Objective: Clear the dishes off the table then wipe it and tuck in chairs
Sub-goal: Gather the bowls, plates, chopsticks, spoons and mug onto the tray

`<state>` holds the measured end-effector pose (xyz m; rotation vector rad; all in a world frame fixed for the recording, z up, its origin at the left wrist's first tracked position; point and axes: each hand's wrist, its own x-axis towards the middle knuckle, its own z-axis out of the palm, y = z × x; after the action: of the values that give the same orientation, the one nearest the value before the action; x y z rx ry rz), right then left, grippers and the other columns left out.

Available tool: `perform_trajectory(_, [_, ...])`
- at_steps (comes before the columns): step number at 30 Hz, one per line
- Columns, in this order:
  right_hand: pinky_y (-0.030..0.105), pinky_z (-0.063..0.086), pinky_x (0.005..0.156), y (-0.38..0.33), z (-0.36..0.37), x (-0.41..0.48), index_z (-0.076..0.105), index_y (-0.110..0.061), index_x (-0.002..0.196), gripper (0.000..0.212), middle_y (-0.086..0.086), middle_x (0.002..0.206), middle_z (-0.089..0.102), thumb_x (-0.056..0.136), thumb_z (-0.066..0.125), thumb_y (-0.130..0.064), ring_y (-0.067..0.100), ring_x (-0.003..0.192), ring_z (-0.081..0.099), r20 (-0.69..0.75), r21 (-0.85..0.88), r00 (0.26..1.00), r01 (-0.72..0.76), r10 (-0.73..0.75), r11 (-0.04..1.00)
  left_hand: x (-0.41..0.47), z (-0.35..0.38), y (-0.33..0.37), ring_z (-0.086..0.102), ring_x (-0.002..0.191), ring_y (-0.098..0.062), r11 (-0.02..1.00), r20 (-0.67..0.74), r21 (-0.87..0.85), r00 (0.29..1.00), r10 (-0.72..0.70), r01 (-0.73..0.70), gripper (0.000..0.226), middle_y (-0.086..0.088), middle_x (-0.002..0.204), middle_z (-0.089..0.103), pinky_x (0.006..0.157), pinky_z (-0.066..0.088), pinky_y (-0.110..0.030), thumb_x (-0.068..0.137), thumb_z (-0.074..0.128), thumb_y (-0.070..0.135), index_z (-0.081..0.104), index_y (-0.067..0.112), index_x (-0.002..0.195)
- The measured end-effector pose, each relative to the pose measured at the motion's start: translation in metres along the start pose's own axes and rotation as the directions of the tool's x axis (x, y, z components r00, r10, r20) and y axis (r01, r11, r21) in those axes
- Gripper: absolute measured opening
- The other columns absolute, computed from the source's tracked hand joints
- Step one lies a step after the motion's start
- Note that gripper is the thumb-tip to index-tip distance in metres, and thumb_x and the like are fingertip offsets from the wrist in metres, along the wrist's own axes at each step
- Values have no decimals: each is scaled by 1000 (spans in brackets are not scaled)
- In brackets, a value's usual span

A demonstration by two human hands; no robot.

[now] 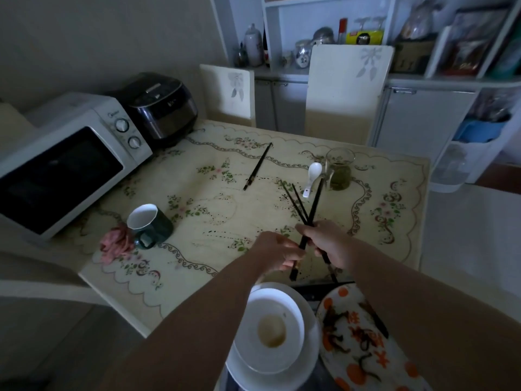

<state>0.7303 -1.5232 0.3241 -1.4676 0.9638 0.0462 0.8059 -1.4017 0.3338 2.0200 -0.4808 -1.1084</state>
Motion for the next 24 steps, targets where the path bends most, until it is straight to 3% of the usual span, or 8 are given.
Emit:
perform_trajectory(4, [27, 35, 51, -7, 10, 1, 56, -5, 91, 22, 7, 71, 52, 97, 47, -23, 17, 55, 43, -58, -12, 997, -58, 57, 998, -1, -7, -1, 70, 75, -12, 997, 9, -69, 999, 33, -32, 12, -6, 85, 73, 68, 57, -20, 81, 76, 15, 71, 10, 90])
perform_trajectory(7, [29, 41, 55, -15, 13, 11, 52, -5, 84, 25, 8, 69, 52, 101, 39, -18, 19, 57, 51, -32, 158, 993, -106, 112, 982, 8, -31, 3, 65, 69, -16, 995, -74, -79, 995, 60, -66, 10, -7, 78, 69, 62, 55, -21, 87, 68, 14, 70, 5, 89])
perform_trajectory(11, [30, 48, 53, -26, 20, 26, 46, -6, 84, 24, 6, 65, 45, 103, 35, -17, 18, 52, 47, -18, 221, 990, -135, 143, 966, 47, -76, 4, 66, 70, -16, 998, -278, 45, 959, 58, -48, 17, -11, 87, 72, 67, 57, -27, 88, 66, 14, 69, 0, 98])
perform_trajectory(15, [26, 39, 47, -34, 32, 55, 44, -9, 101, 13, 3, 64, 41, 102, 33, -15, 15, 50, 39, -68, 187, 990, -113, 127, 976, 100, -108, 4, 69, 85, -25, 990, -402, 139, 915, 35, 23, 16, -12, 93, 72, 84, 58, -39, 83, 71, 16, 72, 5, 95])
perform_trajectory(18, [23, 35, 42, -38, 43, 82, 42, -15, 104, 11, 3, 67, 44, 101, 32, -14, 15, 50, 39, -100, 182, 987, -109, 129, 977, 143, -120, 5, 62, 82, -22, 957, -404, 282, 913, 48, 74, 8, -8, 88, 65, 86, 55, -35, 86, 68, 23, 65, 16, 89])
perform_trajectory(21, [24, 32, 42, -41, 51, 110, 45, -12, 102, 12, 5, 70, 46, 101, 33, -14, 14, 50, 39, -125, 175, 983, -113, 136, 978, 188, -129, 7, 52, 83, -21, 878, -355, 462, 933, 54, 126, 19, -8, 91, 56, 77, 47, -31, 90, 58, 32, 54, 13, 89])
perform_trajectory(24, [24, 32, 42, -44, 54, 120, 47, -10, 102, 14, 5, 71, 47, 101, 33, -14, 14, 51, 40, -136, 181, 982, -106, 132, 978, 215, -132, 10, 49, 81, -23, 844, -385, 519, 919, 85, 139, 24, -8, 83, 53, 74, 40, -31, 92, 54, 34, 58, 11, 98])
